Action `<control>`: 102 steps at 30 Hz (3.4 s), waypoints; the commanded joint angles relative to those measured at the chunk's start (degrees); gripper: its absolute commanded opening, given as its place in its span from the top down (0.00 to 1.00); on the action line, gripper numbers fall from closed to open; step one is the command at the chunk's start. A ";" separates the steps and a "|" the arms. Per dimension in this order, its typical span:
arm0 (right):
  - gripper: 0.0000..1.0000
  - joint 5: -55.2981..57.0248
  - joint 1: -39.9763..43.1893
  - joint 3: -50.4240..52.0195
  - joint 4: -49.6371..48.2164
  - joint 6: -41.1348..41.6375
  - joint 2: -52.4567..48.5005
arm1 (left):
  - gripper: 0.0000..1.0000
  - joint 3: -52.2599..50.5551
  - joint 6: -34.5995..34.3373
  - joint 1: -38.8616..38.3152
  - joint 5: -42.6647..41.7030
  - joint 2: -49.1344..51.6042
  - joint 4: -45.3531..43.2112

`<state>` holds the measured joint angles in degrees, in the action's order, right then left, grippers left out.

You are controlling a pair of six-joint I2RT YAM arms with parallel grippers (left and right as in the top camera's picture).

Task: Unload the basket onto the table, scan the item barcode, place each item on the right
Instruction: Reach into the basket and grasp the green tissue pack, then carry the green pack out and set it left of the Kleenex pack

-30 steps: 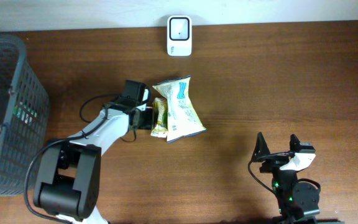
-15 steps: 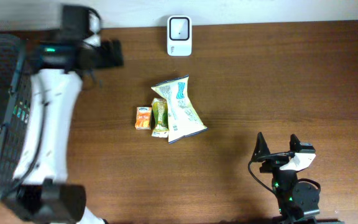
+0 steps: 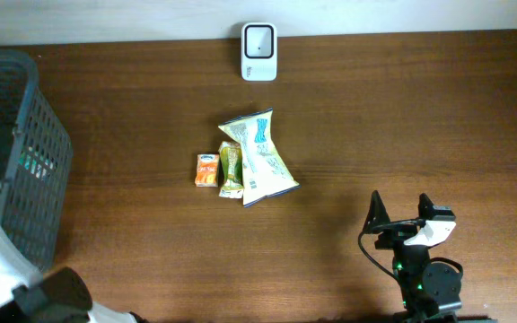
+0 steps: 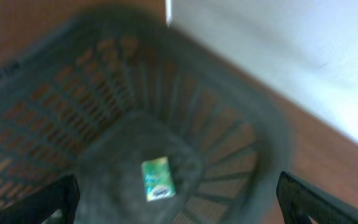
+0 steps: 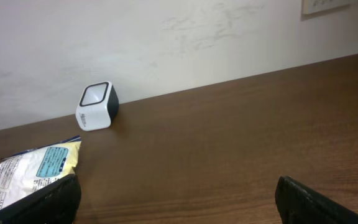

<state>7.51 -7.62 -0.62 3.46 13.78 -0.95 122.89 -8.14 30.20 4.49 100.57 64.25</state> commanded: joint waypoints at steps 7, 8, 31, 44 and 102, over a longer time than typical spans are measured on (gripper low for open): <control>0.01 0.28 -0.26 0.31 0.44 0.42 0.15 | 0.01 -0.17 -0.13 0.98 -0.61 15.65 8.13; 0.01 0.28 -0.26 0.31 0.44 0.42 0.15 | 0.01 -0.17 -0.72 1.01 -0.61 16.33 8.68; 0.01 0.28 -0.26 0.31 0.44 0.42 0.17 | 0.00 -0.20 3.93 4.50 -6.45 30.49 7.61; 0.01 0.28 -0.26 0.31 0.44 0.42 0.17 | 0.27 -0.28 5.44 4.48 -7.93 36.72 2.54; 0.01 0.28 -0.26 0.31 0.44 0.42 0.17 | 0.59 -51.60 5.25 -30.21 -8.76 -7.41 -17.88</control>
<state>7.53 -7.62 -0.62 3.46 13.78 -0.97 80.47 -3.84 0.82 -4.73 93.19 54.19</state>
